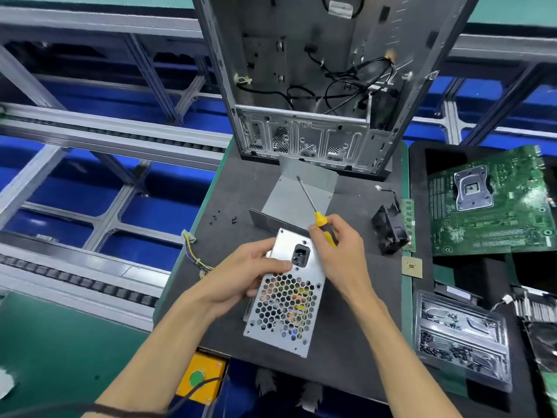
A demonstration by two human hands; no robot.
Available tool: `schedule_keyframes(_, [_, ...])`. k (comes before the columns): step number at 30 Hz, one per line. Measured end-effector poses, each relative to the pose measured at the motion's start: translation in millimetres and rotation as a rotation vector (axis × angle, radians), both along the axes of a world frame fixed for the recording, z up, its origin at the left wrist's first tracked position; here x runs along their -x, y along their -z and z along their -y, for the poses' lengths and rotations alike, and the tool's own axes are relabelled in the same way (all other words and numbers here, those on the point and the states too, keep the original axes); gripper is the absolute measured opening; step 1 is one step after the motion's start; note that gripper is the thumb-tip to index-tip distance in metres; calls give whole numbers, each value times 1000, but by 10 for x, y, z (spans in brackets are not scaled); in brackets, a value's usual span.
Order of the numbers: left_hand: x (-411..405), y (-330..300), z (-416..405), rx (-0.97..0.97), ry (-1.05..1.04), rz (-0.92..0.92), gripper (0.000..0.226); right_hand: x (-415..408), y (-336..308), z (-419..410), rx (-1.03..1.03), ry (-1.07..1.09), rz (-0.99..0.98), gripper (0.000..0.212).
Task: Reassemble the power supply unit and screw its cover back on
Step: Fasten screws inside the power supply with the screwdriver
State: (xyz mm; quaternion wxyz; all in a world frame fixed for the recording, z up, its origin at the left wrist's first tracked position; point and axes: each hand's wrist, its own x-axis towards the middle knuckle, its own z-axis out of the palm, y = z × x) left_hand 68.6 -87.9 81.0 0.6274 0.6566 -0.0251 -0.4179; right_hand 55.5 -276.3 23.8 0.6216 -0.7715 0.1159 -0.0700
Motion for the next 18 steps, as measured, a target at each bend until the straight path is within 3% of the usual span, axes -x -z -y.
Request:
schedule_keyframes(14, [-209,97,24,22,-4,-124,24,-86,12,21,40,35,-26,26])
schedule_keyframes(18, [-315,40,56,-7,92,-124,13,-86,-17,25,54,39,-30,26])
